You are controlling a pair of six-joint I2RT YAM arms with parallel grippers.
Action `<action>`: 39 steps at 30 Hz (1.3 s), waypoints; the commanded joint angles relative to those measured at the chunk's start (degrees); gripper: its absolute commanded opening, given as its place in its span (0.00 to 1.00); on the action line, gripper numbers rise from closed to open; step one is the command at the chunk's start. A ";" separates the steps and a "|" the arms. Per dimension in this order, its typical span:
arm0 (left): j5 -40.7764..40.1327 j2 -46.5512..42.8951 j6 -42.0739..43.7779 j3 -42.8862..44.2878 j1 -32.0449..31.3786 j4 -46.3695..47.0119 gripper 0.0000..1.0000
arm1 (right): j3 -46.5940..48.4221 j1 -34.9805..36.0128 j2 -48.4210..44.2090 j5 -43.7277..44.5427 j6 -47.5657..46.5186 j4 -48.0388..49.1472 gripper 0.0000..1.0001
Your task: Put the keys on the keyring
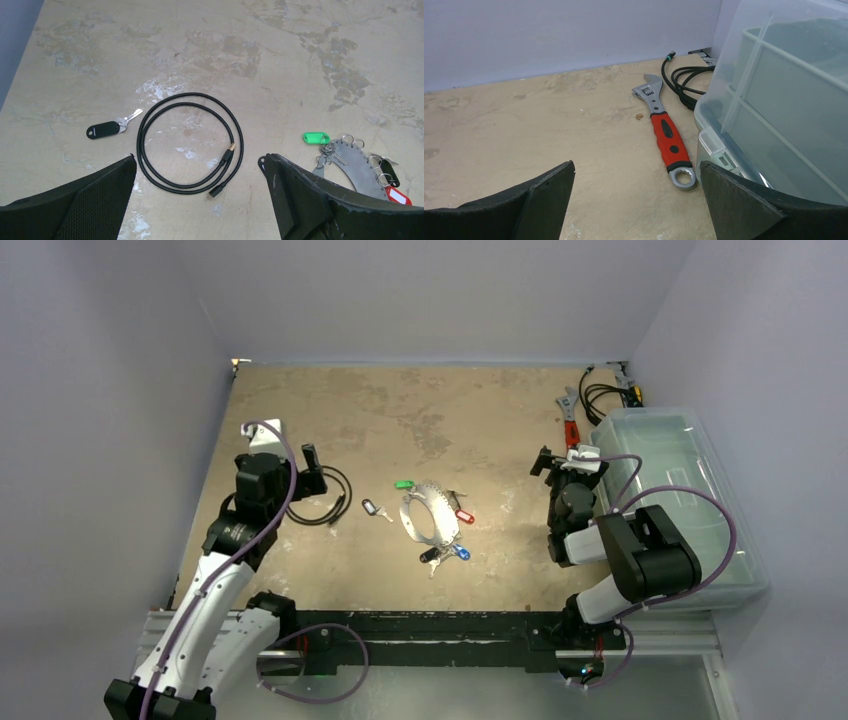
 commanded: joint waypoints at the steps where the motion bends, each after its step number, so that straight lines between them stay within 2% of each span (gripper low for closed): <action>1: -0.56 0.69 -0.14 0.87 0.42 2.03 0.99 | 1.36 -0.54 -0.25 0.72 0.84 1.54 0.99; 7: -1.32 1.70 -2.21 2.35 0.46 0.92 0.99 | 1.68 -0.61 -0.31 0.88 1.17 0.39 0.99; 11: -0.90 0.71 -2.38 1.77 0.46 0.96 0.99 | -0.39 0.39 -0.25 7.06 -0.26 4.87 0.99; 24: 0.85 -1.14 -0.04 2.46 0.55 0.09 0.99 | -2.32 1.45 -2.28 6.93 -3.10 8.13 0.99; 25: 1.17 -1.31 0.14 2.45 0.63 0.11 0.99 | -0.19 3.48 -4.94 11.48 -4.23 3.70 0.99; 26: 1.47 -1.41 0.30 2.46 0.78 0.19 0.99 | 3.32 5.14 -8.69 13.49 -5.30 -4.95 0.99; 27: 1.78 -1.56 0.43 2.45 1.00 0.28 0.99 | 7.30 5.96 -12.38 12.43 -4.49 -15.80 0.99; 28: 2.26 -1.67 0.46 2.45 1.36 0.40 0.99 | 10.40 6.06 -15.54 10.06 -2.85 -22.09 0.99; 31: 3.96 -1.72 0.33 2.37 2.94 0.91 0.99 | 15.23 5.88 -20.35 1.24 3.24 -28.24 0.99; 33: 4.81 -1.48 0.18 2.45 3.62 0.92 0.99 | 17.84 5.89 -20.43 -3.81 5.70 -30.31 0.99; 35: 5.04 -1.22 -0.22 2.54 3.95 0.84 0.99 | 22.59 5.89 -19.62 -10.09 10.44 -39.80 0.99; 38: 4.97 -1.08 -0.50 2.72 4.15 0.29 0.99 | 29.84 5.88 -15.99 -21.89 11.89 -52.17 0.99; 39: 4.96 -1.16 -0.50 2.87 4.27 0.12 0.99 | 33.00 5.89 -14.22 -22.91 11.89 -56.35 0.99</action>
